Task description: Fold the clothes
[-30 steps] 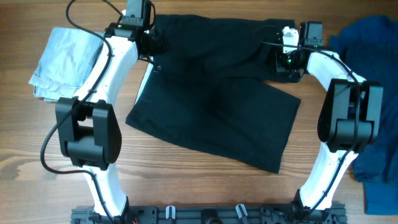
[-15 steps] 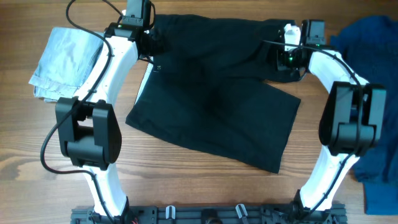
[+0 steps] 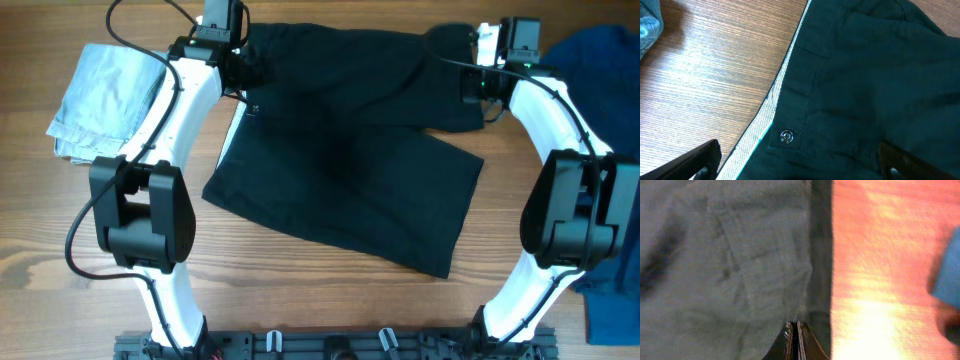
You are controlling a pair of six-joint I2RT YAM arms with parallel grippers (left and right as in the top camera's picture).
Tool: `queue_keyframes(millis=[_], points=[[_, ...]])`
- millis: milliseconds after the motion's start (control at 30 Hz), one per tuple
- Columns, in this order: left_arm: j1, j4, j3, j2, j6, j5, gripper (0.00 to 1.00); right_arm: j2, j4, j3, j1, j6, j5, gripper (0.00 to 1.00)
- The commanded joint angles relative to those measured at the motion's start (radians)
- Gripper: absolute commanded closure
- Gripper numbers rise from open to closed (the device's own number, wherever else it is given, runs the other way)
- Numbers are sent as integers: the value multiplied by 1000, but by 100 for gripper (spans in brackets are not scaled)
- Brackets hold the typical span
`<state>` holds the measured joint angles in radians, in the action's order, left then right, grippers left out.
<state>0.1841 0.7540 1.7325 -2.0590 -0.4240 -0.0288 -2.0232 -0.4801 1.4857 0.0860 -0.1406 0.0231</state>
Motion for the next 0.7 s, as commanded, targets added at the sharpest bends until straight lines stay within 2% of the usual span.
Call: queue_keyframes(millis=[0, 267, 433, 533, 667], points=[[1, -3, -3, 0, -10, 5, 0, 10, -23, -44, 31, 37, -61, 96], [1, -3, -3, 0, -10, 5, 0, 1, 43, -175, 68, 69, -61, 96], [1, -3, -3, 0, -10, 5, 0, 54, 35, -93, 68, 145, -57, 92], [1, -3, -3, 0, -10, 5, 0, 129, -53, -17, 68, 173, 26, 90], [1, -3, -3, 0, -10, 5, 0, 241, -162, 16, 65, 171, 243, 89]])
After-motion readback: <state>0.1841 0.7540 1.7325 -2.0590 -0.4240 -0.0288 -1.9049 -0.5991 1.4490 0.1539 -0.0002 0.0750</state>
